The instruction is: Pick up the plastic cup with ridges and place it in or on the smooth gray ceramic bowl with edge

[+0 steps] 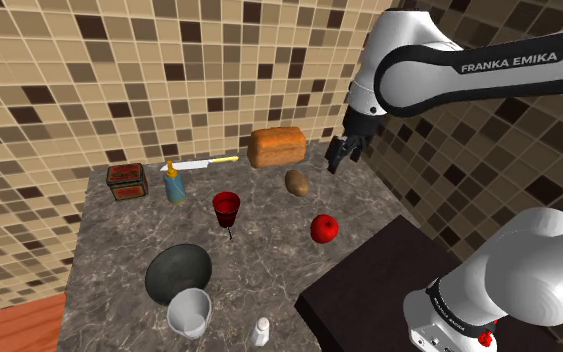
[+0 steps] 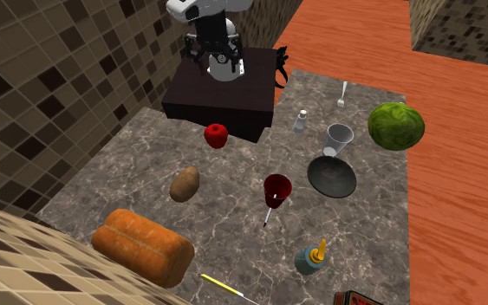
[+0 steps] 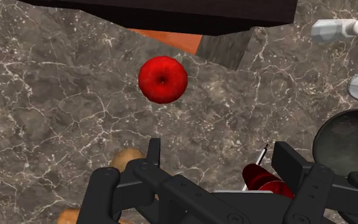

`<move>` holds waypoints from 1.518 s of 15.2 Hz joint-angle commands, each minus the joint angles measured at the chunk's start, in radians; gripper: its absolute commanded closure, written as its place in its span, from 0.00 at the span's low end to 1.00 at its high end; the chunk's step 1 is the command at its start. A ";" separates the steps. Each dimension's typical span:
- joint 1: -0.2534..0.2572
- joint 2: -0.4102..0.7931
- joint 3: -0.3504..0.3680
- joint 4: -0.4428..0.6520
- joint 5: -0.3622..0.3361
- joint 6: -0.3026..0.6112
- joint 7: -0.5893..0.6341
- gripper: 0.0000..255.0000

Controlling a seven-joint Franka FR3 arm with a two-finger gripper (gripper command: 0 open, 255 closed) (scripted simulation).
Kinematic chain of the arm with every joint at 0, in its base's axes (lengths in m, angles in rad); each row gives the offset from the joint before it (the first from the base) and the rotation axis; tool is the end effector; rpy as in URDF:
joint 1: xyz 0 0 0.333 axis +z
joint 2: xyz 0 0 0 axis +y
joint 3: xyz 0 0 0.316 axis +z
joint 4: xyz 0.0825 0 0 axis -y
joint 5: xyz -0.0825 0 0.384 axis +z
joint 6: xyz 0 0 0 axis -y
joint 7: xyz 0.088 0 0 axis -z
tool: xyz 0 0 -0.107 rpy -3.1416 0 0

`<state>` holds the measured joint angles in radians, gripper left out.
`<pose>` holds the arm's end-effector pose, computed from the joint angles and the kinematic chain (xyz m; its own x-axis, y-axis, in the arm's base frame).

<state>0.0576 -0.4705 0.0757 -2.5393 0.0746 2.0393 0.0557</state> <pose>0.3880 0.0564 0.4311 0.9989 0.0346 -0.0323 0.0337 -0.9990 -0.0295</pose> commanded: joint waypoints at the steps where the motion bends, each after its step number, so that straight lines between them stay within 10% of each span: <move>1: 0.010 0.074 0.011 -0.002 0.017 0.087 0.008 0.00; 23: 0.096 0.917 0.083 0.447 0.095 0.592 0.042 0.00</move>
<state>0.1481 0.4099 0.1566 -2.1270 0.1698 2.6222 0.0941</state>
